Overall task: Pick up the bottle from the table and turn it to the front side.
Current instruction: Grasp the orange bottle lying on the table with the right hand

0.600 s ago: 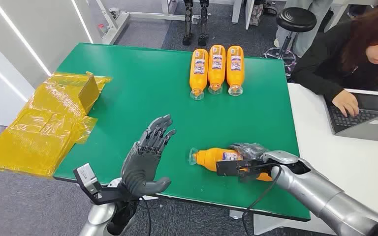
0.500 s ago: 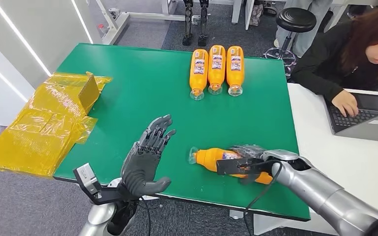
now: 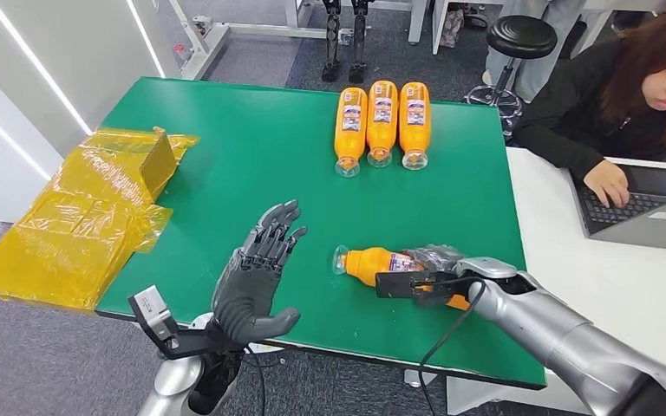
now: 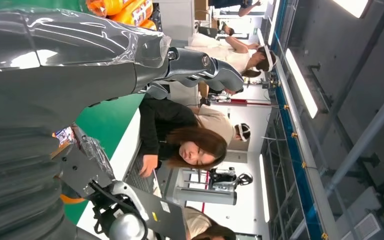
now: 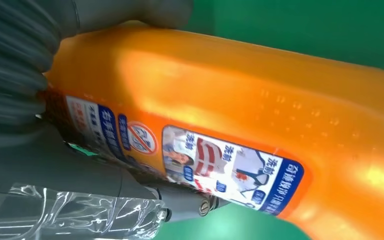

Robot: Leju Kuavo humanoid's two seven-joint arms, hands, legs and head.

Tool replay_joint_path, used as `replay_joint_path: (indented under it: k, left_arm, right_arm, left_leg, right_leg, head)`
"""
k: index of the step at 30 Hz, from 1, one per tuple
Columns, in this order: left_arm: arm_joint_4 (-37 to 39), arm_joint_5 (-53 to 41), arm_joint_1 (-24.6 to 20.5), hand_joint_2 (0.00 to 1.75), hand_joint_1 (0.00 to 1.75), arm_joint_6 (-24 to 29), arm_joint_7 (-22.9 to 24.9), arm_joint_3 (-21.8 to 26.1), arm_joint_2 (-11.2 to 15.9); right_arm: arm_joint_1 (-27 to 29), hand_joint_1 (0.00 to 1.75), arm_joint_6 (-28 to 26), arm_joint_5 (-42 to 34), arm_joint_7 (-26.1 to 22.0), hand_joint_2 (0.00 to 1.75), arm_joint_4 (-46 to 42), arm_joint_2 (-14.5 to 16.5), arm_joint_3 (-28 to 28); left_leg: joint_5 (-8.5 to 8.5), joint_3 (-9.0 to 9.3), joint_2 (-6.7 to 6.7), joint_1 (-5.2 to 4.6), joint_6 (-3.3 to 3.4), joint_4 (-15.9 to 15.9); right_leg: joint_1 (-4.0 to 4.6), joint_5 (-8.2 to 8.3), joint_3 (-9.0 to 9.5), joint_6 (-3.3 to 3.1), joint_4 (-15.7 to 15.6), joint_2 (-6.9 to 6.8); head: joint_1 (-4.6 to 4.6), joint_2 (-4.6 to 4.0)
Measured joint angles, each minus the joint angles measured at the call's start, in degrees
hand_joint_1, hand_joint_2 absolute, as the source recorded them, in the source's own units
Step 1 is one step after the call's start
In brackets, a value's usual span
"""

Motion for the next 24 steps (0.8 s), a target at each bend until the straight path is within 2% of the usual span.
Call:
replay_joint_path:
  k: [5, 9, 15, 19, 24]
  left_arm:
    - [0.1, -0.6, 0.2, 1.75, 0.0, 0.9, 0.4, 0.8, 0.0]
    - [0.0, -1.3, 1.2, 1.75, 0.0, 2.0, 0.5, 1.5, 0.0]
    - [-0.3, -1.9, 2.8, 1.75, 0.0, 4.5, 0.2, 2.6, 0.0]
    - [-1.5, -2.7, 3.9, 1.75, 0.0, 6.3, 0.7, 2.7, -0.1]
    - [-2.3, -3.0, 4.2, 1.75, 0.0, 7.6, 1.4, 2.7, -0.1]
  right_arm:
    - [0.4, 1.75, -7.5, 3.9, 1.9, 1.75, -1.8, -0.6, 0.3]
    - [3.8, 1.75, -16.1, 8.1, 3.7, 1.75, -9.0, -4.0, -3.1]
    - [15.4, 1.75, -27.9, 15.1, 3.3, 1.75, -25.3, -9.4, -13.9]
    - [24.7, 1.75, -33.8, 21.7, 2.4, 1.75, -34.3, -10.2, -20.3]
    - [34.7, 1.75, -39.4, 27.4, 1.7, 1.75, -42.0, -10.0, -24.5]
  left_leg:
    - [0.0, -0.02, 0.0, -0.01, 0.0, 0.0]
    - [-0.02, -0.09, -0.11, -0.01, 0.02, 0.1]
    - [-0.14, -0.21, -0.17, -0.01, 0.1, 0.0]
    - [-0.18, -0.22, -0.18, 0.0, 0.07, 0.0]
    - [-0.18, -0.25, -0.24, 0.0, 0.06, 0.0]
  right_leg:
    - [-0.01, 0.01, -0.04, 0.0, 0.0, 0.01]
    - [-0.01, -0.02, -0.06, 0.02, 0.0, -0.1]
    - [0.0, -0.11, -0.13, 0.07, 0.0, -0.15]
    - [0.0, -0.14, -0.14, 0.07, -0.1, -0.18]
    - [0.0, -0.18, -0.13, 0.1, 0.0, -0.24]
  head:
    - [-0.01, 0.0]
    - [-0.01, 0.0]
    - [-0.02, 0.0]
    - [-0.02, 0.0]
    - [-0.01, 0.0]
